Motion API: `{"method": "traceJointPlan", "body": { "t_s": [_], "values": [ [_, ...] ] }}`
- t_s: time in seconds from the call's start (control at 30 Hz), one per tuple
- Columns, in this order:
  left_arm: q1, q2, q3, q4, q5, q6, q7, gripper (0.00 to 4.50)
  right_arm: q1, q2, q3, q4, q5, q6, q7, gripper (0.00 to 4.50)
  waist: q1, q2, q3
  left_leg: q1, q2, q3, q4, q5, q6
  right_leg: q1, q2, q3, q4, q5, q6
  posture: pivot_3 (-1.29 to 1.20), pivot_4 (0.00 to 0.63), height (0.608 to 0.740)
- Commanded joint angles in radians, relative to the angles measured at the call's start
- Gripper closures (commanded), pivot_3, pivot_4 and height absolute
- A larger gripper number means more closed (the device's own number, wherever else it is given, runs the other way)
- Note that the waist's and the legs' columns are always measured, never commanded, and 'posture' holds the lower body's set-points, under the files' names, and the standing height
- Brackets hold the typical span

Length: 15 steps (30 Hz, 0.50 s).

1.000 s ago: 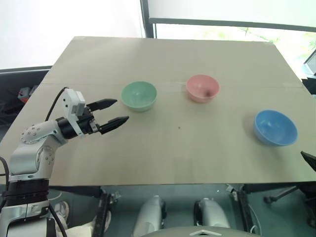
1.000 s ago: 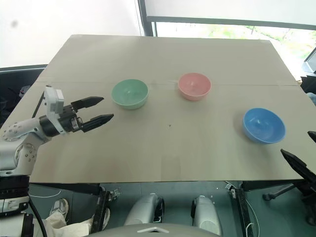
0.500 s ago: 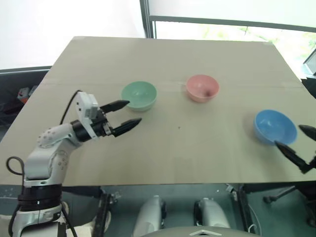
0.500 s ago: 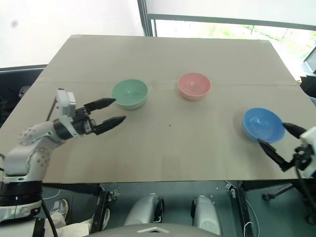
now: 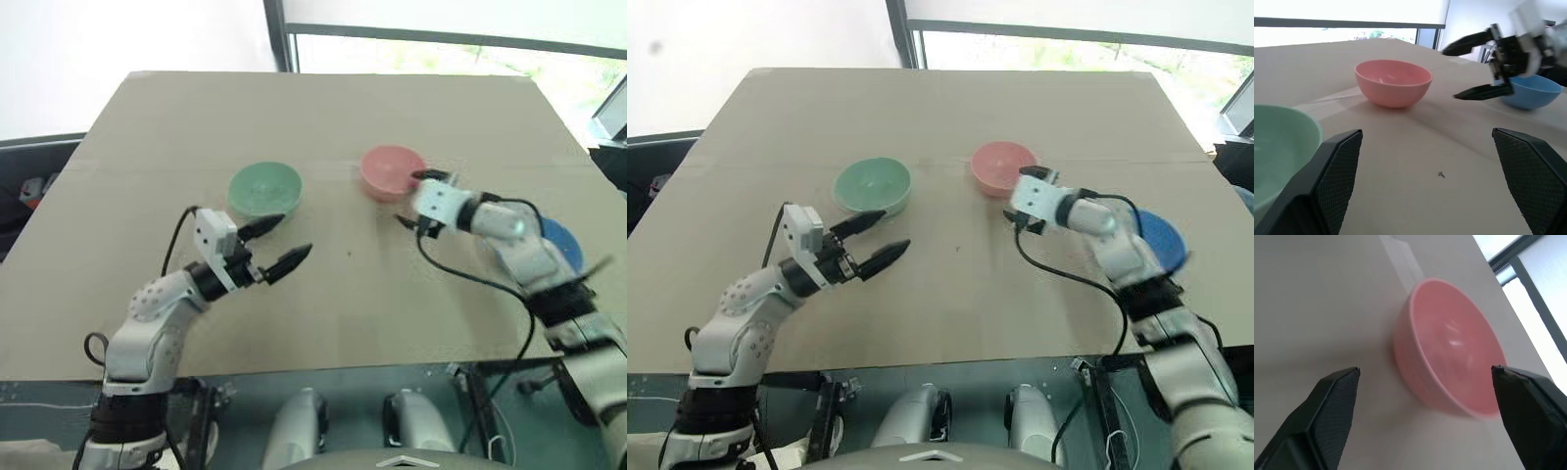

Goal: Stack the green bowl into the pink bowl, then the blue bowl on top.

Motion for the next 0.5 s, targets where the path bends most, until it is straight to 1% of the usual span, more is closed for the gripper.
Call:
{"method": "traceJointPlan", "body": {
  "t_s": [0.03,0.07,0.1,0.13,0.17,0.2,0.23,0.3,0.33,0.4,0.43,0.47,0.5],
  "values": [
    [0.042,0.007,0.046,-0.090,-0.021,-0.022,0.020,0.00,-0.118,0.038,0.039,0.226,-0.056,-0.146,0.014,0.25,-0.001,0.000,0.001,-0.001,0.000,0.000,0.000,0.000,0.000,0.000,0.000,0.000,0.000,0.000,0.000,0.00,0.150,0.740],
    [0.054,0.007,0.053,-0.101,-0.020,-0.022,0.026,0.00,-0.139,0.044,0.046,0.261,-0.060,-0.169,0.029,0.39,-0.002,0.001,0.001,-0.001,-0.001,0.000,0.000,0.000,0.000,0.000,-0.001,0.000,-0.001,0.000,0.000,0.00,0.150,0.740],
    [0.066,0.006,0.058,-0.112,-0.020,-0.021,0.032,0.00,-0.157,0.050,0.047,0.295,-0.065,-0.194,0.030,0.63,-0.002,0.001,0.001,-0.001,0.000,0.000,0.000,0.000,0.000,0.000,-0.001,-0.001,-0.001,0.000,0.000,0.00,0.150,0.740],
    [0.077,0.004,0.063,-0.124,-0.019,-0.019,0.039,0.00,-0.174,0.054,0.046,0.324,-0.069,-0.215,0.029,0.63,-0.005,0.001,0.001,-0.001,0.000,0.000,0.000,0.000,0.000,0.000,-0.001,-0.001,-0.001,0.000,0.000,0.00,0.150,0.740],
    [0.086,0.002,0.065,-0.132,-0.019,-0.020,0.044,0.00,-0.185,0.058,0.046,0.346,-0.072,-0.230,0.030,1.29,-0.005,0.001,0.001,0.000,0.000,0.000,0.001,0.000,0.000,0.001,0.000,-0.001,-0.002,0.000,0.000,0.00,0.150,0.740],
    [0.093,0.000,0.066,-0.141,-0.018,-0.020,0.050,0.00,-0.194,0.061,0.044,0.368,-0.075,-0.247,0.029,1.29,-0.005,0.001,0.001,0.000,0.000,0.000,0.001,0.000,0.000,0.001,0.000,-0.001,-0.002,0.000,0.000,0.00,0.150,0.740],
    [0.102,-0.003,0.066,-0.151,-0.017,-0.019,0.057,0.00,-0.203,0.062,0.044,0.386,-0.081,-0.265,0.025,1.64,-0.005,0.001,0.001,0.001,0.000,0.000,0.001,0.001,-0.001,0.001,0.000,-0.001,-0.002,0.000,0.000,0.00,0.150,0.740],
    [0.117,-0.006,0.063,-0.170,-0.016,-0.019,0.069,0.00,-0.215,0.064,0.045,0.411,-0.091,-0.294,0.025,2.40,-0.006,0.001,0.001,0.003,0.000,0.000,0.001,0.001,-0.002,0.002,0.000,-0.001,-0.001,0.000,0.000,0.00,0.150,0.740],
    [0.122,-0.007,0.061,-0.177,-0.016,-0.018,0.074,0.00,-0.220,0.065,0.043,0.421,-0.093,-0.305,0.024,2.85,-0.006,0.001,0.001,0.003,0.000,0.000,0.001,0.002,-0.003,0.002,0.000,-0.001,0.000,0.000,0.000,0.00,0.150,0.740],
    [0.130,-0.007,0.063,-0.180,-0.016,-0.021,0.079,0.00,-0.231,0.069,0.041,0.430,-0.100,-0.320,0.022,3.57,-0.008,0.001,0.001,0.003,0.001,-0.001,0.001,0.002,-0.004,0.002,0.001,-0.001,0.001,0.000,0.000,0.00,0.150,0.740],
    [0.134,-0.007,0.062,-0.183,-0.015,-0.021,0.081,0.00,-0.233,0.069,0.039,0.431,-0.102,-0.327,0.022,4.16,-0.008,0.001,0.001,0.004,0.001,-0.001,0.001,0.002,-0.004,0.002,0.001,0.000,0.001,0.000,0.000,0.00,0.150,0.740],
    [0.135,-0.007,0.061,-0.184,-0.015,-0.022,0.083,0.00,-0.234,0.067,0.038,0.431,-0.108,-0.335,0.018,4.43,-0.008,0.001,0.002,0.004,0.001,-0.001,0.001,0.002,-0.004,0.002,0.001,0.000,0.001,0.000,0.000,0.00,0.150,0.740],
    [0.132,-0.007,0.058,-0.181,-0.017,-0.019,0.084,0.00,-0.232,0.065,0.036,0.422,-0.108,-0.339,0.022,4.43,-0.008,0.001,0.002,0.003,0.001,-0.001,0.001,0.002,-0.004,0.002,0.001,0.000,0.001,0.000,0.000,0.00,0.150,0.740]
  ]
}}
